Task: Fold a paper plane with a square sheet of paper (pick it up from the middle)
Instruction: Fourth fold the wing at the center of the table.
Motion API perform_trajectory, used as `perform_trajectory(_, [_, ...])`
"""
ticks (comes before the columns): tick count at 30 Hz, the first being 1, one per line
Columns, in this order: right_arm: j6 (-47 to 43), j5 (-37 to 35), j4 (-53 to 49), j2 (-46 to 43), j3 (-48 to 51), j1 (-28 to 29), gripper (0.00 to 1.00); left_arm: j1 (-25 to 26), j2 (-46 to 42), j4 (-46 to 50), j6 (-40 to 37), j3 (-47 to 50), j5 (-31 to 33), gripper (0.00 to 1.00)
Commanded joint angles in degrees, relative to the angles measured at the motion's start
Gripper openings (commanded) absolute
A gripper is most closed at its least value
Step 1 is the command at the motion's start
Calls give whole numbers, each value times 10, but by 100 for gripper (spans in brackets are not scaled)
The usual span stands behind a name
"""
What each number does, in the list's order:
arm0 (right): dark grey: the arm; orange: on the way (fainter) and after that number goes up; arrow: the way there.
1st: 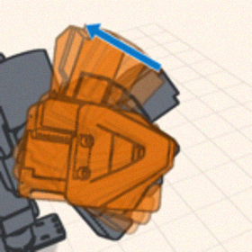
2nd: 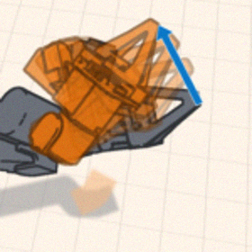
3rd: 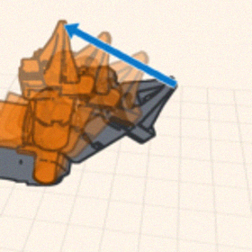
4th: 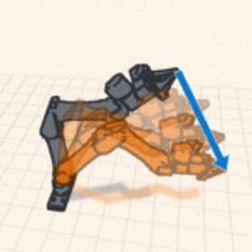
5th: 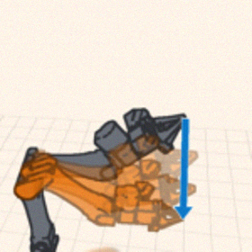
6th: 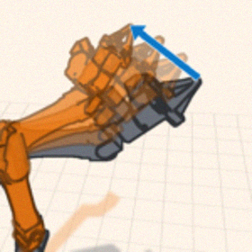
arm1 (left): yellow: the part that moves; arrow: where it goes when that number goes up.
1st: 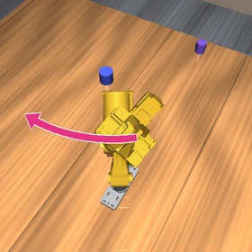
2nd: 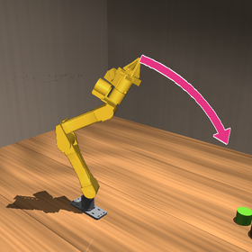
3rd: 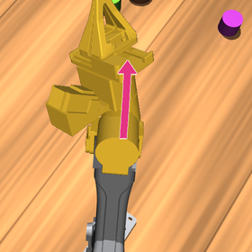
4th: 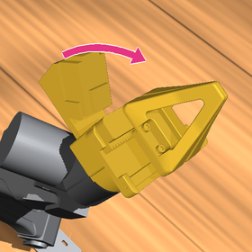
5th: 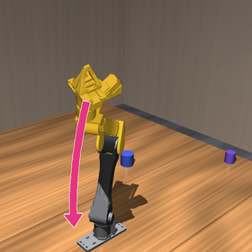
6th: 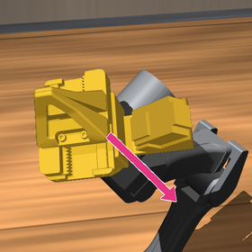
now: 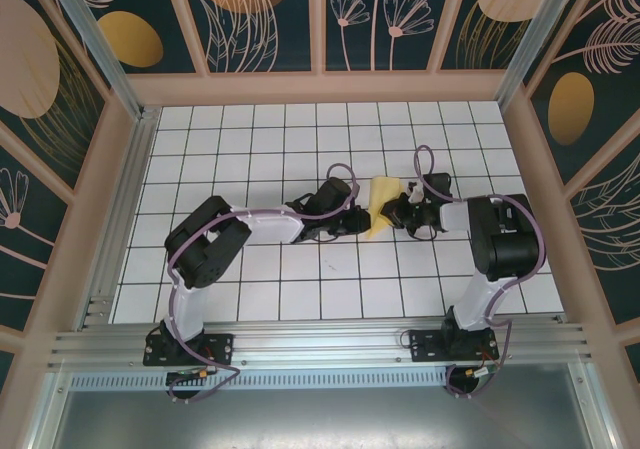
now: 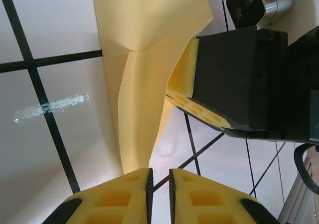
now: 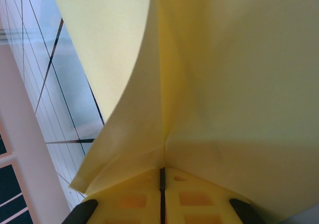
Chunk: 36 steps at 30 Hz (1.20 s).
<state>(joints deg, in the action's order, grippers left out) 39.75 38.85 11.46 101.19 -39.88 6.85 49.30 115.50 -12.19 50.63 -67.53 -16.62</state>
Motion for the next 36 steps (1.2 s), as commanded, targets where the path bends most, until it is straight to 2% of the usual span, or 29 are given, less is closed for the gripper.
perform_trajectory(1, [-12, -39, -18, -11, 23, 0, 10, 1, 25, -18, -29, -12, -20, 23])
perform_trajectory(6, [-16, -27, -14, -40, 28, 0, 7, 1, 40, -34, -50, -29, -33, 29])
perform_trajectory(11, [-20, -9, -7, -99, 35, 1, 1, 2, 50, -31, -65, -45, -26, 29])
perform_trajectory(14, [-25, -52, -55, -147, 28, 0, 2, 2, 45, -25, -76, -48, -12, 29])
perform_trajectory(16, [-28, -109, -107, -164, 19, -1, 2, 2, 42, -23, -90, -49, -3, 29])
perform_trajectory(19, [-30, -150, -138, -158, 12, -5, 3, 3, 45, -3, -108, -58, 21, 31])
perform_trajectory(30, [-20, -113, -103, -112, 7, -8, 4, 17, 83, 75, -152, -112, 63, 37])
perform_trajectory(33, [-22, -114, -104, -116, 8, -7, 5, 18, 97, 87, -153, -128, 62, 37])
perform_trajectory(36, [-23, -114, -104, -121, 11, -7, 5, 18, 105, 88, -155, -136, 54, 32])
